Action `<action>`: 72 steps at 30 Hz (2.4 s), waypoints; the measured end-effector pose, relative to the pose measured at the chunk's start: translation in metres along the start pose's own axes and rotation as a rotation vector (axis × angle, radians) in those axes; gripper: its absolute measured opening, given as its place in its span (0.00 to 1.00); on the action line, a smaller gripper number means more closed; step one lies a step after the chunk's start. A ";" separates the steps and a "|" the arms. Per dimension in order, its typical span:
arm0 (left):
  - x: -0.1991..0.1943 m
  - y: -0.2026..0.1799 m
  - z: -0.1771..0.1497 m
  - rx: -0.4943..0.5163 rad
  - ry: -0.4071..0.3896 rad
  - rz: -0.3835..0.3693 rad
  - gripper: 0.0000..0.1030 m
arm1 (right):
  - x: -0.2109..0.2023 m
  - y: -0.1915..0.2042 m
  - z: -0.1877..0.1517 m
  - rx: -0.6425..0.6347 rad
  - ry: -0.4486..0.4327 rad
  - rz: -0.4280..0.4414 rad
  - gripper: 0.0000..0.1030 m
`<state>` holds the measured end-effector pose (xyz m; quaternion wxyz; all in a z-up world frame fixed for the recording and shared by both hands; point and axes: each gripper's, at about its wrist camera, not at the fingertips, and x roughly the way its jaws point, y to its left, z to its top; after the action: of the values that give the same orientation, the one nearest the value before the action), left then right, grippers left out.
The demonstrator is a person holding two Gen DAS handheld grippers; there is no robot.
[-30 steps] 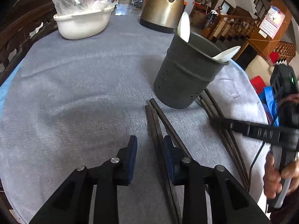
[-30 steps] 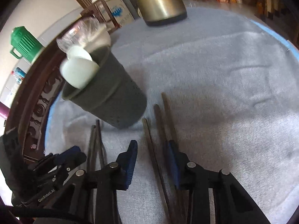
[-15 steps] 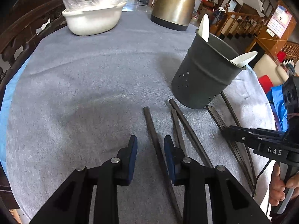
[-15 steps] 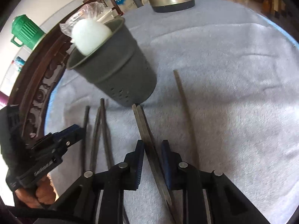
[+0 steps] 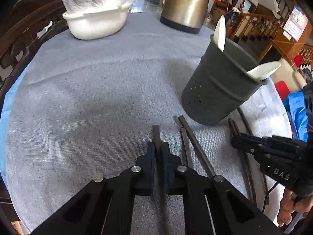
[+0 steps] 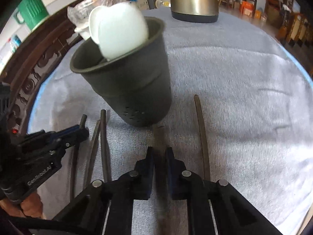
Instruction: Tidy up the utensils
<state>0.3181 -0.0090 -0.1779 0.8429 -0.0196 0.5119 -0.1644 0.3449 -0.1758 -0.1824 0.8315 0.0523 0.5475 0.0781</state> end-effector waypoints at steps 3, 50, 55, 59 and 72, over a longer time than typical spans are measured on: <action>-0.020 -0.002 -0.003 0.011 -0.054 -0.007 0.07 | -0.015 -0.018 -0.007 0.054 -0.020 0.071 0.12; -0.134 -0.039 -0.025 0.116 -0.364 -0.004 0.06 | -0.035 -0.033 -0.017 0.099 -0.021 -0.045 0.07; -0.142 -0.046 -0.023 0.131 -0.388 0.038 0.06 | -0.066 -0.037 -0.028 0.121 -0.099 0.022 0.07; -0.149 -0.054 -0.025 0.156 -0.409 0.078 0.06 | -0.090 -0.035 -0.032 0.131 -0.156 0.048 0.07; -0.165 -0.067 -0.028 0.189 -0.442 0.164 0.06 | -0.148 -0.023 -0.031 0.125 -0.318 0.092 0.06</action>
<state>0.2073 -0.0194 -0.0365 0.9429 0.0657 0.2975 -0.1343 0.2604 -0.2256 -0.0652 0.8983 0.1407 0.4099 0.0725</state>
